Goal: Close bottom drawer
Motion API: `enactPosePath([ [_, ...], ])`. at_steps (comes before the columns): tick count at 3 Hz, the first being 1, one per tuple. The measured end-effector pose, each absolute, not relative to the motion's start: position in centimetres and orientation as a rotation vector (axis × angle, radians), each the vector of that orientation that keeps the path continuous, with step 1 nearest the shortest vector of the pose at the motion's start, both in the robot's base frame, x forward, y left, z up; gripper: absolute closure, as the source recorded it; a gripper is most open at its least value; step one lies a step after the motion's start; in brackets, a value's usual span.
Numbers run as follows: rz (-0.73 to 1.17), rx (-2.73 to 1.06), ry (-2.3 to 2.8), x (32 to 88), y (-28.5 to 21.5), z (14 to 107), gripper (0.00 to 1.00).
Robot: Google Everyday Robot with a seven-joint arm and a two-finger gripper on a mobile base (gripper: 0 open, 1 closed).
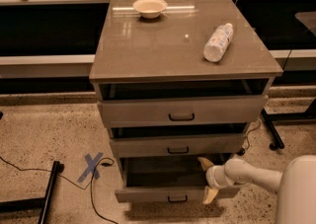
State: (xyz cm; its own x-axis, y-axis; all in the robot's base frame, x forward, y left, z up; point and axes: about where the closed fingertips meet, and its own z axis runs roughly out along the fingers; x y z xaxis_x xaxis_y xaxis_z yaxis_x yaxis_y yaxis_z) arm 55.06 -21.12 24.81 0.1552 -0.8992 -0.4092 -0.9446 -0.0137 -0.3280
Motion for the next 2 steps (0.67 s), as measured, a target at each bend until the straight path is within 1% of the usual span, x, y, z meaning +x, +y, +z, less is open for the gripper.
enactPosePath([
  [1, 0.185, -1.894, 1.810, 50.2, -21.4, 25.1, 0.00],
  [2, 0.259, -1.839, 1.891, 45.6, -22.5, 24.6, 0.17],
])
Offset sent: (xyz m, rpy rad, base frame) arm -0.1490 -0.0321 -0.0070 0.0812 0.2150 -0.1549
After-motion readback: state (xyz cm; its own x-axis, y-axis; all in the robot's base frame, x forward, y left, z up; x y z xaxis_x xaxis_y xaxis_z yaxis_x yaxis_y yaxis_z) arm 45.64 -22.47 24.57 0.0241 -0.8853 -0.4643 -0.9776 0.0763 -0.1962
